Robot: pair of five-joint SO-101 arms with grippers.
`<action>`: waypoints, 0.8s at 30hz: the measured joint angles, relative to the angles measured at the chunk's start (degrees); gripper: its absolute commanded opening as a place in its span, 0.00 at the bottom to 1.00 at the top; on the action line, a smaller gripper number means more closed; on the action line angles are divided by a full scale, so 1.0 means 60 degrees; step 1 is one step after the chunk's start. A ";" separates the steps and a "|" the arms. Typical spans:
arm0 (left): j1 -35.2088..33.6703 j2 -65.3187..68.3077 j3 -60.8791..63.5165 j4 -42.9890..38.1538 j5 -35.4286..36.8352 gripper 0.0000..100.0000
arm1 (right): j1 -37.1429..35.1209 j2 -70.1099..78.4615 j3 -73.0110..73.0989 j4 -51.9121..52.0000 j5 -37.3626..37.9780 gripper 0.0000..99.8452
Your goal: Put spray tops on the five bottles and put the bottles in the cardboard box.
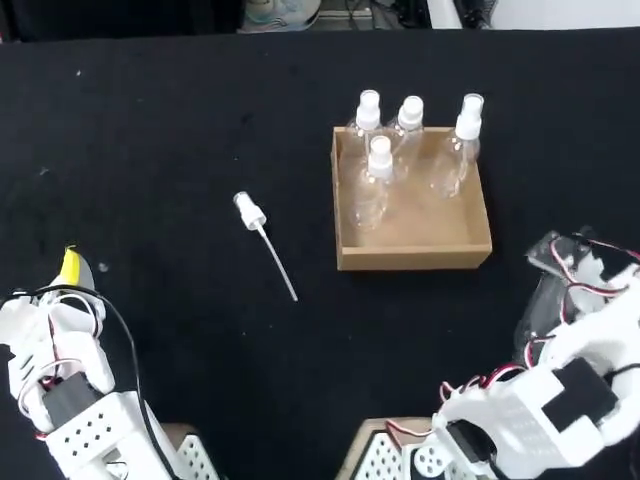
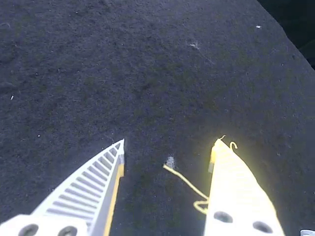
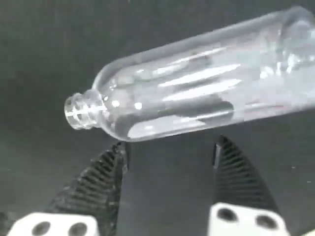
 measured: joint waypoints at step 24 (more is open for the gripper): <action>0.0000 0.0000 0.0000 0.0000 0.0000 0.27 | -0.1260 0.0000 -0.3194 0.2842 -0.5055 0.23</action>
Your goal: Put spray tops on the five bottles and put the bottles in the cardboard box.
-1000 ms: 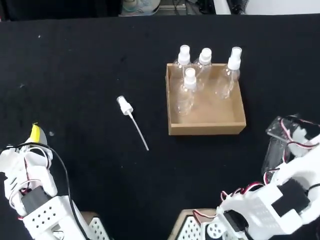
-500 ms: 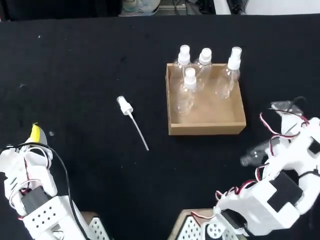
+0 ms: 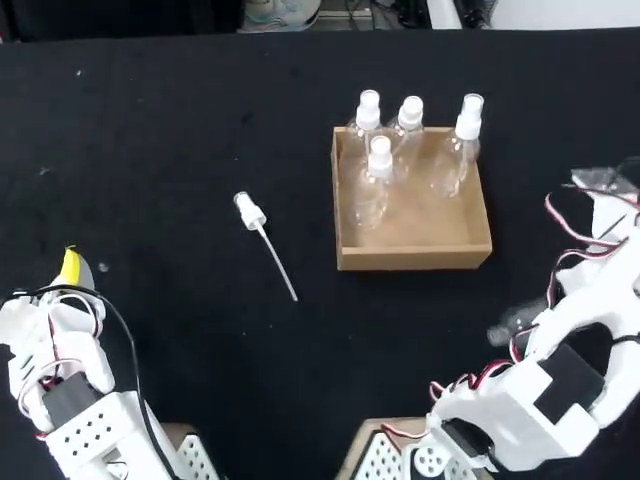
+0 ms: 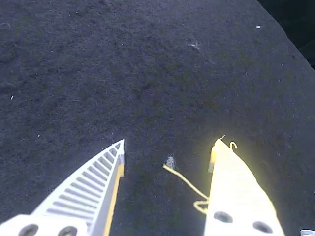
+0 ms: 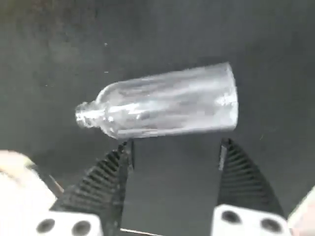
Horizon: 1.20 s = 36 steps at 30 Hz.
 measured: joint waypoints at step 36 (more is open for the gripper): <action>0.0000 0.0000 0.0000 0.0000 0.0000 0.27 | 0.0132 0.0000 0.4396 -0.4073 1.0286 0.13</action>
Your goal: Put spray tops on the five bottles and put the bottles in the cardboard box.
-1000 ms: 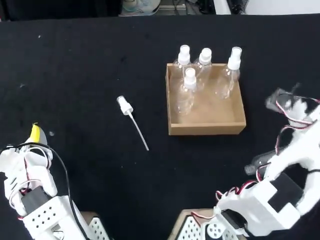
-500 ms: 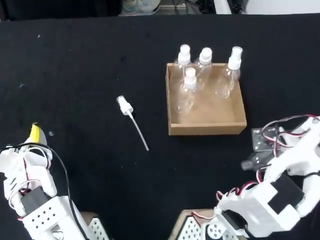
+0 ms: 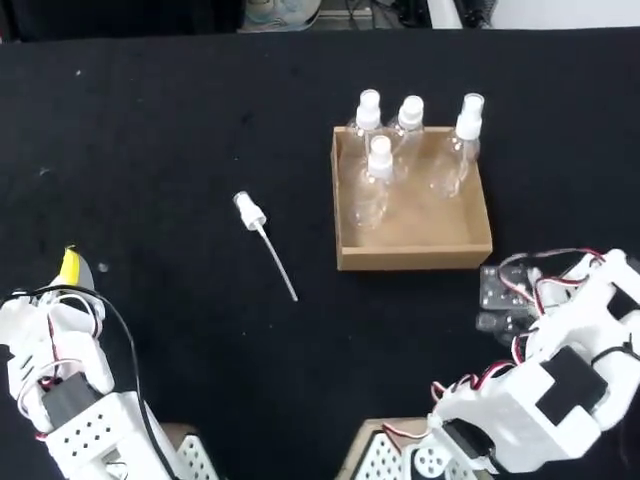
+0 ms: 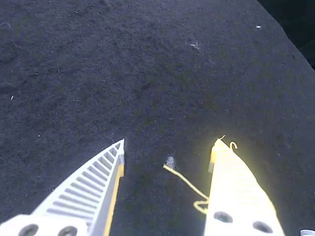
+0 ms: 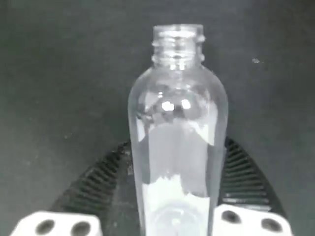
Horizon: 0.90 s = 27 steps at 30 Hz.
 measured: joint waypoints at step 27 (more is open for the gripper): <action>0.0000 0.0000 0.0000 0.0000 0.0000 0.27 | -0.0703 0.0000 -0.1084 0.0278 -1.3363 0.35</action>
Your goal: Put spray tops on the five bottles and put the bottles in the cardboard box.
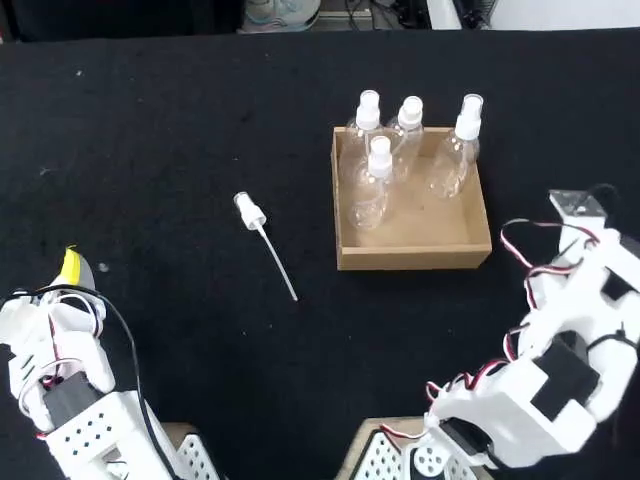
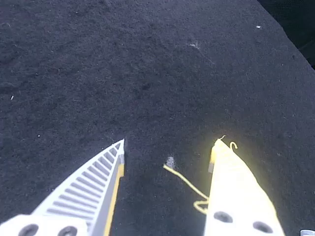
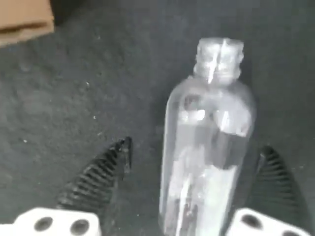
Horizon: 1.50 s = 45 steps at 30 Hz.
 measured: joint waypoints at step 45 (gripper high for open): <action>0.0000 0.0000 0.0000 0.0000 0.0000 0.27 | 0.0044 0.2872 -0.4615 -0.2081 -0.3839 0.01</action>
